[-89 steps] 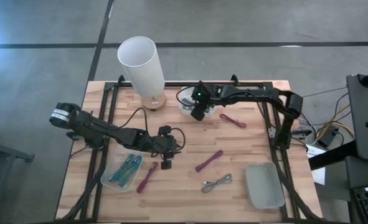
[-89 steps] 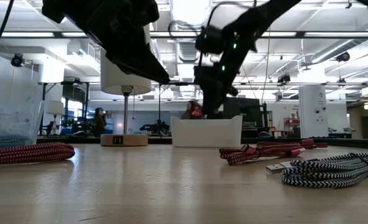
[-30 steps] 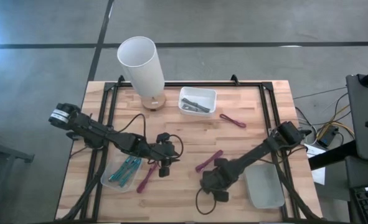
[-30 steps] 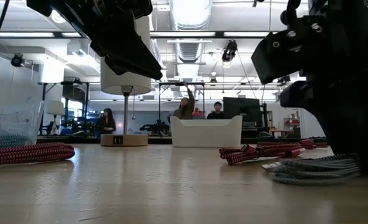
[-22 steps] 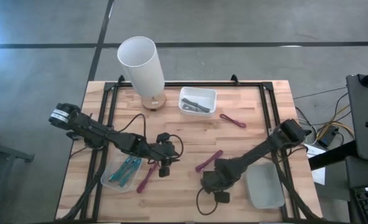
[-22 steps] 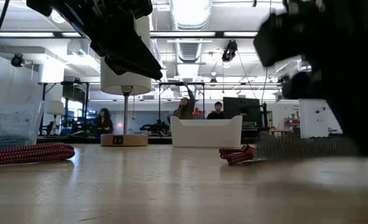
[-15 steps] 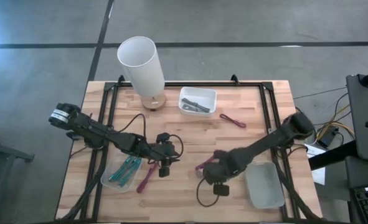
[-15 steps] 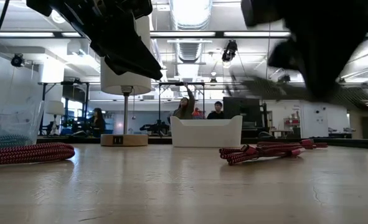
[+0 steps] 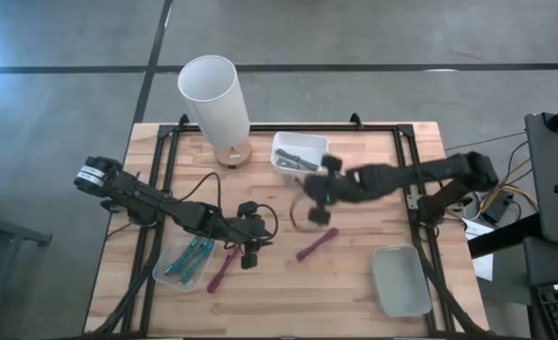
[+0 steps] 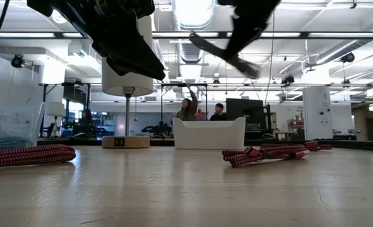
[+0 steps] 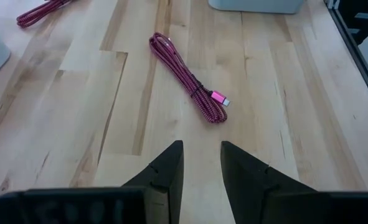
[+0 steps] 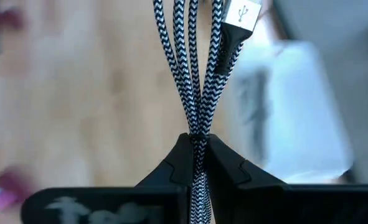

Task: Pick & Place USB Port
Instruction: Put the white black charger cable into the white bin

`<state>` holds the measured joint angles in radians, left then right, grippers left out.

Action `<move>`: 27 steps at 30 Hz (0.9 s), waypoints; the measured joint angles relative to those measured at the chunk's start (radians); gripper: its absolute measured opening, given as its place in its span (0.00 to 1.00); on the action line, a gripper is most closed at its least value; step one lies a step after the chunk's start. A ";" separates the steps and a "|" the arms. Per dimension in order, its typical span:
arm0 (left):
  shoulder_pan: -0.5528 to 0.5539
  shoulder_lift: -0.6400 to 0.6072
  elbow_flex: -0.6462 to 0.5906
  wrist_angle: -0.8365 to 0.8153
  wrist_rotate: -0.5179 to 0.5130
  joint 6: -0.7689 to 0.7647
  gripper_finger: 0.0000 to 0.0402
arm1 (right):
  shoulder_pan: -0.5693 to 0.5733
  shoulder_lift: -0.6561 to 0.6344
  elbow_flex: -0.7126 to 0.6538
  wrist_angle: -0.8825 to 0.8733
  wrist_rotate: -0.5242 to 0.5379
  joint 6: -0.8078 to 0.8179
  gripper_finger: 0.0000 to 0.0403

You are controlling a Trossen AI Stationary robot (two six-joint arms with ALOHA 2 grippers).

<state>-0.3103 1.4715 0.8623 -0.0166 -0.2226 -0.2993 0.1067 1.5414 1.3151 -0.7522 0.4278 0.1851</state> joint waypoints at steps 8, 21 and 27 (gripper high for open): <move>0.000 0.000 0.000 -0.003 0.000 0.000 0.26 | -0.234 0.060 -0.003 0.305 -0.122 -0.269 0.06; 0.000 0.000 0.000 -0.012 0.000 0.035 0.26 | -0.420 0.283 -0.003 0.295 -0.113 -0.271 0.06; 0.000 0.000 0.000 -0.014 0.000 0.042 0.26 | -0.441 0.350 -0.003 0.291 -0.114 -0.271 0.06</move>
<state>-0.3103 1.4715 0.8623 -0.0311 -0.2226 -0.2572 -0.3344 1.8918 1.3121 -0.4610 0.3142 -0.0859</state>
